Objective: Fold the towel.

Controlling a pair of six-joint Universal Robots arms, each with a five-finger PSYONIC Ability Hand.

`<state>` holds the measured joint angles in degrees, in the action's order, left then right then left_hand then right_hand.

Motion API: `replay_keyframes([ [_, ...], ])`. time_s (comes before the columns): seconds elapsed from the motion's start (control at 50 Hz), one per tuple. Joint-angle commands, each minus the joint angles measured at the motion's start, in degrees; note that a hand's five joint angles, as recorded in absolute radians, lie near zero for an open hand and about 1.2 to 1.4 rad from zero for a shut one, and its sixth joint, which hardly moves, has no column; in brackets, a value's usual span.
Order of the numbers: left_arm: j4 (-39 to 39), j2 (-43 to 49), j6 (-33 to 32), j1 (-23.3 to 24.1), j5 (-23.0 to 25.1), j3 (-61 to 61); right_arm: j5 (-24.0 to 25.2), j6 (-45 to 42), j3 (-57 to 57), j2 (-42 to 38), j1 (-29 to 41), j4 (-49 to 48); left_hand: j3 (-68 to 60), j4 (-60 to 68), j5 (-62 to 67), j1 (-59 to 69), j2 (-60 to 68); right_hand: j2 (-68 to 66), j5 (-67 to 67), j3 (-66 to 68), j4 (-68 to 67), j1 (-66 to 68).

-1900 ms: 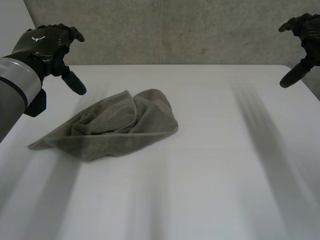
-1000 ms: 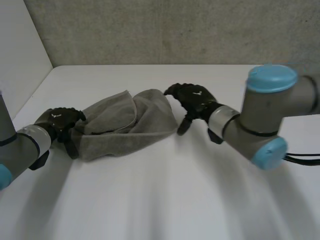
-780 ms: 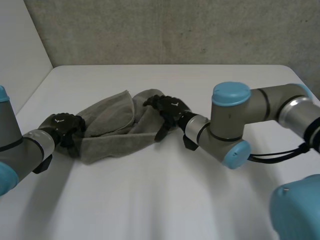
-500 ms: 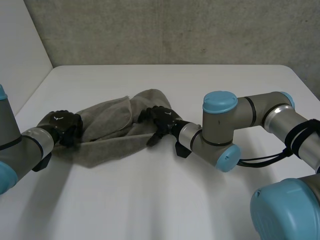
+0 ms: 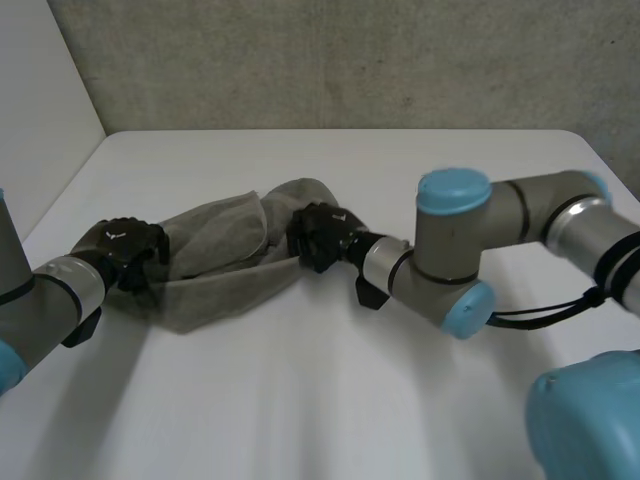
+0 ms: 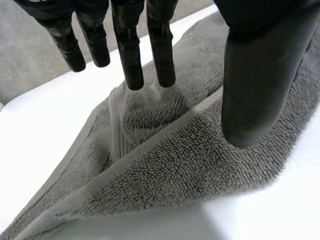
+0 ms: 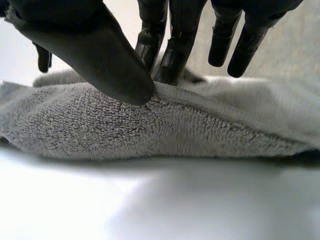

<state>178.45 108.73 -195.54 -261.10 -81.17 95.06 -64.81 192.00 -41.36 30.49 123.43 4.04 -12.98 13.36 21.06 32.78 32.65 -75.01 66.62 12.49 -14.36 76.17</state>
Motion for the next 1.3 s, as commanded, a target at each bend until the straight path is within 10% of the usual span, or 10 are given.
replay_keyframes([
  [0.02,0.1,-5.4,0.1,2.3,0.1,3.2,1.3,-6.2,-17.3,16.6,-3.9,-2.8,3.0,-3.4,-7.0,-8.8,-8.6,-5.0,3.4,-2.5,4.4,3.8],
  [0.34,1.0,-12.5,-0.2,9.9,6.5,9.1,9.3,-21.7,-60.1,48.4,-23.4,-8.4,3.0,-3.4,-16.6,-18.4,-18.2,-5.0,3.4,-2.5,4.4,3.8],
  [1.3,2.4,-0.5,0.1,19.0,0.3,11.9,1.1,-21.2,-62.3,45.0,-21.0,-14.5,3.0,-3.4,21.0,19.3,19.4,-5.0,3.4,-2.5,4.4,3.8],
])
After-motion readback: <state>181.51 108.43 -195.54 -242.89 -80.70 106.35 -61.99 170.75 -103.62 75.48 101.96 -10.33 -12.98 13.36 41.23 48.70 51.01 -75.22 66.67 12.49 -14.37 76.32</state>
